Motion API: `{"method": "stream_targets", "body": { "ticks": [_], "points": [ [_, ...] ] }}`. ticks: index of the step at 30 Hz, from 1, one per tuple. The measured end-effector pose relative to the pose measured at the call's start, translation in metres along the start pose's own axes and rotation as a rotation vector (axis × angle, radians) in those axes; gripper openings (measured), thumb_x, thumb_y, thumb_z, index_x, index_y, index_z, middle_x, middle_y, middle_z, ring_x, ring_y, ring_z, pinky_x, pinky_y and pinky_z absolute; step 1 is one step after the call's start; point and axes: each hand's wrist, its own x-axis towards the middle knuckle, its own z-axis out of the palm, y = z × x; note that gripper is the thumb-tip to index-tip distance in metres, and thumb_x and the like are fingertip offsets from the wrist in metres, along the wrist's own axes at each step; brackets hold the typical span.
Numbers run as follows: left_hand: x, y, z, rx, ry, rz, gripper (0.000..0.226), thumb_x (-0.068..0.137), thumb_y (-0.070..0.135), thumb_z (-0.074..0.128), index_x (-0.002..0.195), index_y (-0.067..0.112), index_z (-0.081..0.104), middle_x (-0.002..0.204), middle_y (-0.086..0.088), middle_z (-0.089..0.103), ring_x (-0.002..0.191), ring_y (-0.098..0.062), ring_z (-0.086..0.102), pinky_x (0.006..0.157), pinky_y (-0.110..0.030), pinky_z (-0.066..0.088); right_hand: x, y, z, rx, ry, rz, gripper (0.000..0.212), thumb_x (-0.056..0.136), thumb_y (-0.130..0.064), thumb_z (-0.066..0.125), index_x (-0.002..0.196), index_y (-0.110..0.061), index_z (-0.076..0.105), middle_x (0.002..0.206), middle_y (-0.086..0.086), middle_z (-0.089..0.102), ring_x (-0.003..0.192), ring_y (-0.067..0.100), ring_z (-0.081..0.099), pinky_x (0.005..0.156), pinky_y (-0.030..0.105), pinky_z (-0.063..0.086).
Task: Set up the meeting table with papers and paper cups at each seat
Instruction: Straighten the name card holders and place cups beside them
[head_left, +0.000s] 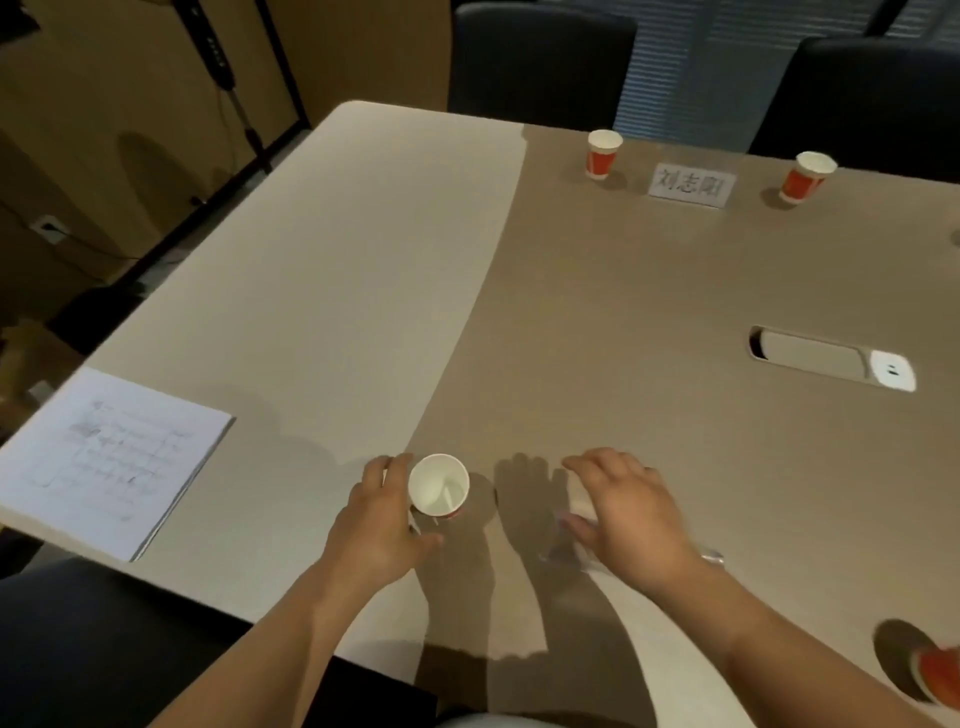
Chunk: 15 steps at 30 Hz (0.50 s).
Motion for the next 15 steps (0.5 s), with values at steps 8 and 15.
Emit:
{"method": "stream_targets", "body": {
  "ticks": [8, 15],
  "points": [
    [0.039, 0.026, 0.023, 0.251, -0.004, 0.044, 0.103, 0.06, 0.065, 0.073, 0.143, 0.027, 0.026, 0.138, -0.002, 0.034, 0.124, -0.03, 0.041, 0.09, -0.041, 0.05, -0.02, 0.023, 0.03, -0.137, -0.386, 0.245, 0.055, 0.084, -0.032, 0.065, 0.134, -0.022, 0.044, 0.127, 0.005, 0.054, 0.118, 0.029, 0.051, 0.096, 0.042, 0.042],
    [0.06, 0.017, 0.027, 0.317, -0.03, 0.272, 0.069, 0.077, 0.014, 0.069, 0.137, 0.031, 0.042, 0.141, 0.002, 0.04, 0.127, -0.026, 0.038, 0.1, -0.036, 0.045, -0.022, 0.029, 0.04, -0.161, -0.364, 0.245, 0.051, 0.087, -0.027, 0.061, 0.134, -0.021, 0.043, 0.128, 0.005, 0.055, 0.118, 0.029, 0.051, 0.095, 0.041, 0.041]
  ]
}}
